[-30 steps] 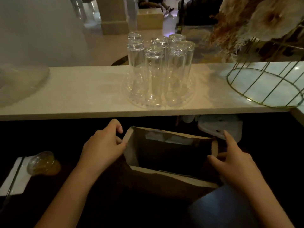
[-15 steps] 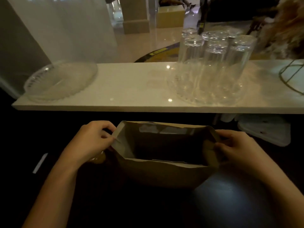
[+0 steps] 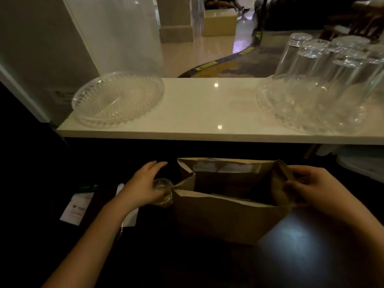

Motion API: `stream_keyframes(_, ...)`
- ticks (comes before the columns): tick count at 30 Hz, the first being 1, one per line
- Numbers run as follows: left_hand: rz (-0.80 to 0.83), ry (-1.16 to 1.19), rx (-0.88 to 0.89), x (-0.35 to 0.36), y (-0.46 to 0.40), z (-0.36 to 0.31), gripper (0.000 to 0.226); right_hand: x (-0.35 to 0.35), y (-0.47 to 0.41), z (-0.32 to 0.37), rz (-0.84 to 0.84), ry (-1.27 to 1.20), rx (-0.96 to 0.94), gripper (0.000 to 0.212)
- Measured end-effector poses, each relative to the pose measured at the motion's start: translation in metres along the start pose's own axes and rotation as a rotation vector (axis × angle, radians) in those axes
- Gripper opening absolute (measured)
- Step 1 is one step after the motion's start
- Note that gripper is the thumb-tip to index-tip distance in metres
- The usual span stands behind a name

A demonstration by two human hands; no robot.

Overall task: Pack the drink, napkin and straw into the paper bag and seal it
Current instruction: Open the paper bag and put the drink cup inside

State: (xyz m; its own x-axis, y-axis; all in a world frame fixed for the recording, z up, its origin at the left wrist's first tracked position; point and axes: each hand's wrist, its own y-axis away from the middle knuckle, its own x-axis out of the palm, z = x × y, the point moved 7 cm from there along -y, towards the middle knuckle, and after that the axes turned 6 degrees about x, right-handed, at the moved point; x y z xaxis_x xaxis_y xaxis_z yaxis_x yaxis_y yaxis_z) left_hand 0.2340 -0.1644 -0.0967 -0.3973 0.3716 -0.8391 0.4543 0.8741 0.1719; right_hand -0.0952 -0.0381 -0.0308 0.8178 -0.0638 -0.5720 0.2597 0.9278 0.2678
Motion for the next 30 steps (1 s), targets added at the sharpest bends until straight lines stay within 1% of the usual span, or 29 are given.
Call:
stream_keyframes(1,0.111,-0.104,0.018,0.02,-0.007,0.011,0.091,0.002,0.001,-0.001,-0.004,-0.008,0.01,0.052)
stream_keyframes(3,0.295,-0.295,0.026,0.054,-0.019,0.032,0.101,0.004,0.004,-0.001,-0.012,-0.029,0.026,0.051)
stream_keyframes(5,0.401,-0.389,0.01,0.07,-0.025,0.042,0.098,0.005,0.007,0.001,-0.016,-0.03,0.033,0.048)
stream_keyframes(6,0.412,-0.409,0.012,0.074,-0.027,0.043,0.093,0.006,0.008,0.002,-0.017,-0.025,0.037,0.047)
stream_keyframes(9,0.365,-0.443,0.078,0.076,-0.031,0.042,0.08,0.006,0.008,0.002,-0.021,-0.009,0.048,0.046)
stream_keyframes(11,0.321,-0.414,0.141,0.07,-0.03,0.04,0.075,0.005,0.007,0.001,-0.026,-0.002,0.049,0.046)
stream_keyframes(14,0.283,-0.285,0.13,0.048,-0.027,0.039,0.079,0.004,0.006,0.002,-0.031,-0.007,0.037,0.045)
stream_keyframes(17,0.172,-0.218,0.1,0.0,-0.027,0.023,0.08,0.004,0.004,0.003,-0.029,0.006,0.017,0.041)
stream_keyframes(20,0.032,-0.184,0.14,-0.069,-0.018,-0.02,0.079,0.005,0.001,0.002,-0.02,0.009,-0.004,0.036)
stream_keyframes(23,-0.086,-0.173,0.24,-0.131,0.002,-0.079,0.081,0.008,-0.002,0.0,-0.015,-0.004,-0.017,0.032)
stream_keyframes(25,-0.128,-0.158,0.326,-0.153,0.016,-0.119,0.081,0.009,-0.004,-0.001,-0.023,-0.019,-0.023,0.032)
stream_keyframes(27,-0.12,-0.103,0.398,-0.155,0.026,-0.156,0.08,0.009,-0.005,-0.001,-0.029,-0.035,-0.03,0.032)
stream_keyframes(30,-0.02,-0.071,0.519,-0.121,0.028,-0.2,0.076,0.011,-0.004,0.0,-0.023,-0.055,-0.036,0.031)
